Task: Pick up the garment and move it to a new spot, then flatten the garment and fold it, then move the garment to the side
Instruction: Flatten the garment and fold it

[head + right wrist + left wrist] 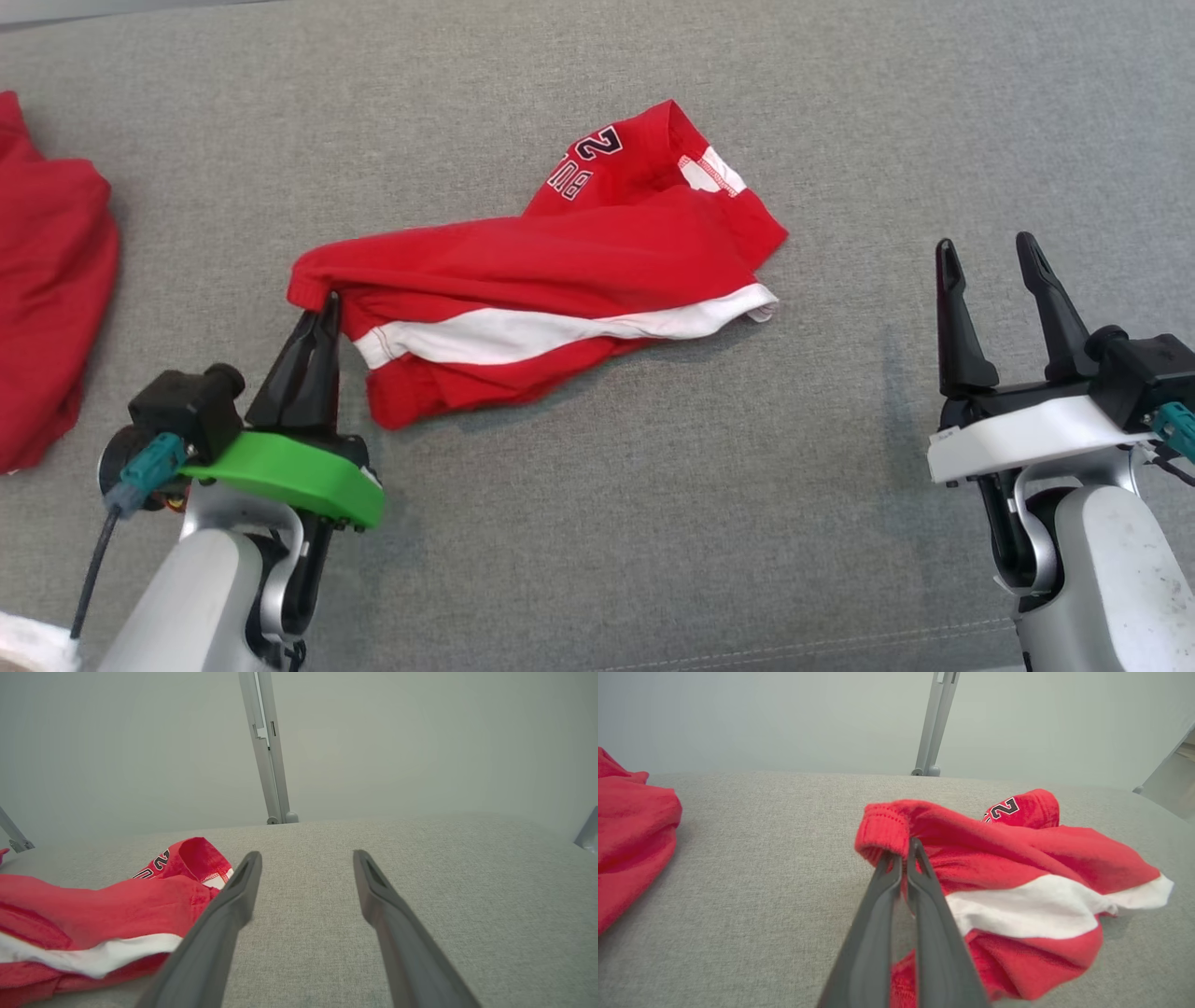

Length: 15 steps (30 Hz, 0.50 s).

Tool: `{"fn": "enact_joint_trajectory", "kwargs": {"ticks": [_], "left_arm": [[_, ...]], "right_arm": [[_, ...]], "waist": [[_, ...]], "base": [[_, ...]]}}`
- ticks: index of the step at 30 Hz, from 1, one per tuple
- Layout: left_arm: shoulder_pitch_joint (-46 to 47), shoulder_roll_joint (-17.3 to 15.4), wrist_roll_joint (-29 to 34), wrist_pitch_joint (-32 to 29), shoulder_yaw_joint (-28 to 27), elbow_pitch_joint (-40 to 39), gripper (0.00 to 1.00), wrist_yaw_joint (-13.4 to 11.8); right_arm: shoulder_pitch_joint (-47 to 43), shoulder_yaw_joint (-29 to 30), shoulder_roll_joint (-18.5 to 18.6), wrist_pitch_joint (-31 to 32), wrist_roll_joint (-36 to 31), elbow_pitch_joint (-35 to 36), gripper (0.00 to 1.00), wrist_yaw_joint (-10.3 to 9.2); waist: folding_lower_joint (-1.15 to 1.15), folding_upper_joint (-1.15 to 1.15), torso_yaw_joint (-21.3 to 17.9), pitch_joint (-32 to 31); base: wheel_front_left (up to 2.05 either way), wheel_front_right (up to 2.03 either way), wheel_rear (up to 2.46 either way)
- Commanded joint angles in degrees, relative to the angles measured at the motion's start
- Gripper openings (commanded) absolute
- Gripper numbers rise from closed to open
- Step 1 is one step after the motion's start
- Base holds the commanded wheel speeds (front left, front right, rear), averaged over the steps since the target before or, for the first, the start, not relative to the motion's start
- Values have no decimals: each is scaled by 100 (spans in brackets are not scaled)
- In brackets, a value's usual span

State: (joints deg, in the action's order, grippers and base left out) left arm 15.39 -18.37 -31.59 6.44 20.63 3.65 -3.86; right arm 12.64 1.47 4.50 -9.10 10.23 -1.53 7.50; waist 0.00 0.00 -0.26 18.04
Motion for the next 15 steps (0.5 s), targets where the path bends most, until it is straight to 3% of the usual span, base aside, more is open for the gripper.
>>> {"fn": "enact_joint_trajectory", "kwargs": {"ticks": [1,11,13,14,15], "left_arm": [[231,-34,-20,37,-52,255,0,68],[788,134,-240,189,-66,1590,0,374],[822,162,-251,239,-66,1765,56,383],[825,167,-241,256,-58,1833,100,380],[820,167,-221,275,-43,1886,100,366]], "right_arm": [[74,-3,6,2,15,-29,100,-2],[140,-59,-18,-71,43,-129,100,-2],[140,-59,-23,-66,53,-153,100,-2],[137,-49,-24,-69,52,-158,100,-2],[131,-41,-26,-70,48,-168,100,-2]], "waist": [[0,0,-94,91],[0,0,-238,195],[0,0,-241,184],[0,0,-235,178],[0,0,-226,169]], "base": [[0,0,0],[0,0,0],[0,0,0],[0,0,0],[0,0,0]]}}
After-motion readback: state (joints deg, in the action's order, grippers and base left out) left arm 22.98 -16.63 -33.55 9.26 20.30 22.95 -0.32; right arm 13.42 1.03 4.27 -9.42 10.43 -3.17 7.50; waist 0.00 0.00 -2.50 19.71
